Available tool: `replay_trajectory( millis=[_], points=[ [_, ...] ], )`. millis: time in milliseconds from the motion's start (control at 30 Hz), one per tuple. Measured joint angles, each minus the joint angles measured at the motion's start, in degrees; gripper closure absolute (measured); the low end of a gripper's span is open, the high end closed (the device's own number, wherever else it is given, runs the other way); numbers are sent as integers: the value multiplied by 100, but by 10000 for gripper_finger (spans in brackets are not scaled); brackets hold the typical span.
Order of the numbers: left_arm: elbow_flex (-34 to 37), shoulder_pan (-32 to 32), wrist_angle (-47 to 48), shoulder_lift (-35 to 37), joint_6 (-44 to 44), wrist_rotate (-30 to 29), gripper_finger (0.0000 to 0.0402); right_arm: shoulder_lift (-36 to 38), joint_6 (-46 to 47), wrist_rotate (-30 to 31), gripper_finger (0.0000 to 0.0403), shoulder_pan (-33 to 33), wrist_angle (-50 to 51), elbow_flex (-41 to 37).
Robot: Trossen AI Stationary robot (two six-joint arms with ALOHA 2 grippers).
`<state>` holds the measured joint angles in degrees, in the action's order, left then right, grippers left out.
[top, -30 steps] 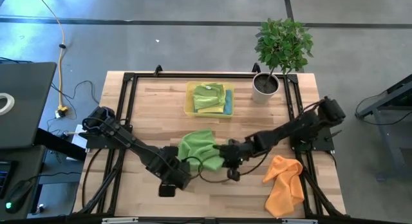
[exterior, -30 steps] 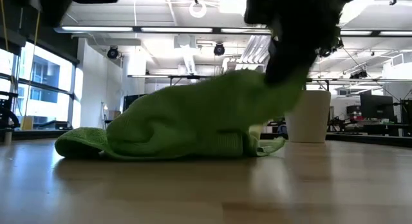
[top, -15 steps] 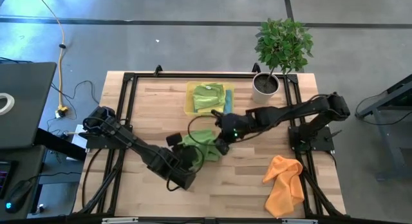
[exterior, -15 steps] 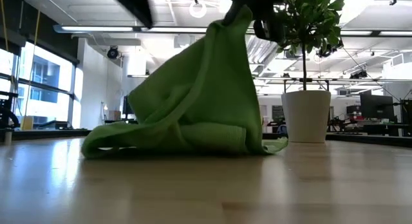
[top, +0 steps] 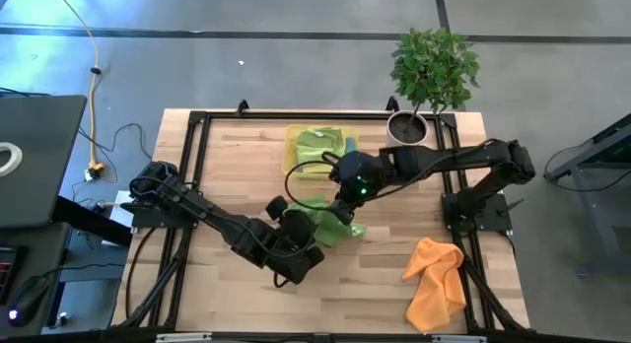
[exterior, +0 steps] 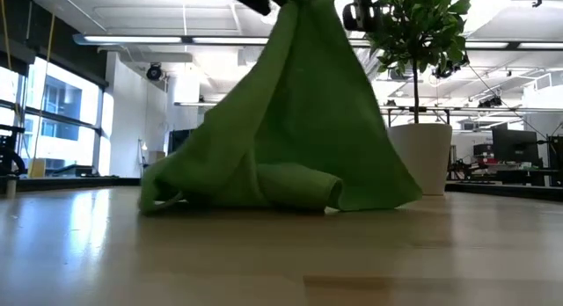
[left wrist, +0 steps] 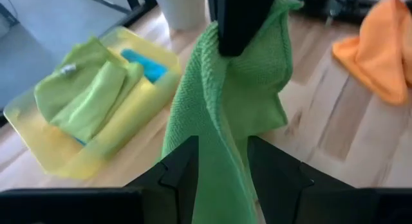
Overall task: Fold microfiber towels
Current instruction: Fold the green microfiber cloth
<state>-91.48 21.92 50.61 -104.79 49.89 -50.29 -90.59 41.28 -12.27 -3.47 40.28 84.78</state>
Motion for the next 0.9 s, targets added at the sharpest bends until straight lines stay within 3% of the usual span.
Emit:
replay_trajectory(
  millis=[433, 733, 900],
  points=[
    [3, -281, -471, -90, -799, 214, 280, 0, -696, 17, 403, 4, 600, 454],
    [103, -279, -708, -330, -761, 275, 280, 0, -1072, 18, 403, -45, 792, 454],
    [661, -181, -1087, -352, -172, 415, 280, 2, -1313, 6, 403, -45, 901, 454]
  ],
)
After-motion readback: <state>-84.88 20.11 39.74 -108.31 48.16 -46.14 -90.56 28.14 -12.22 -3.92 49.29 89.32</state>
